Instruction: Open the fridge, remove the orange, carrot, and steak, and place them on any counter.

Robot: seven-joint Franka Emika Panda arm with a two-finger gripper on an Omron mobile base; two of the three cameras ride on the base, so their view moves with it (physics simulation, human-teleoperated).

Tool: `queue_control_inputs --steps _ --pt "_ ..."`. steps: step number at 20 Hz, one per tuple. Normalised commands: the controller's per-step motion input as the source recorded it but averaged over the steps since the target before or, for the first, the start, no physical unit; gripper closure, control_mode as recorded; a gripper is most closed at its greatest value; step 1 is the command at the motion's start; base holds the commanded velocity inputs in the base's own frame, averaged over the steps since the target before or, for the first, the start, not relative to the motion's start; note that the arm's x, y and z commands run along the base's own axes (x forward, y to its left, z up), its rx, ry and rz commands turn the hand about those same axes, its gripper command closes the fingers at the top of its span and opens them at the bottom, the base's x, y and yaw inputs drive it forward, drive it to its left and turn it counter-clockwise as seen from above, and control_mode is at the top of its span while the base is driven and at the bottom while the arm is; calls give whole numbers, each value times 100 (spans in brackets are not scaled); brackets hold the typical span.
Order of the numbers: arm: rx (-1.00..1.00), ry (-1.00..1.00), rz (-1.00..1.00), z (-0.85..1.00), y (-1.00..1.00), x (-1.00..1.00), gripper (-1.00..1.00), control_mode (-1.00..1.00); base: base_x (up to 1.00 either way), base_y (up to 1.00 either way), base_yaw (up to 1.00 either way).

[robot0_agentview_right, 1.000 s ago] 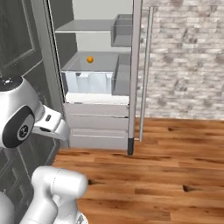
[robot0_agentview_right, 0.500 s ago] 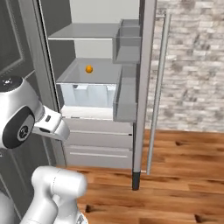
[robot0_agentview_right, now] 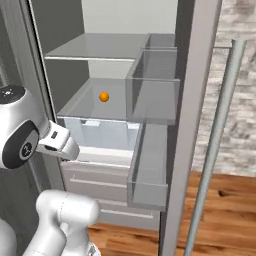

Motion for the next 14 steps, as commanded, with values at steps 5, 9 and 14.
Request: queue_control_inputs --steps 5,9,14 --pt "0 0 0 0 0 0 -100 100 84 -1 7" --pt "0 0 0 0 0 0 -100 100 55 0 0" --pt "0 0 0 0 0 0 -100 100 51 0 0"
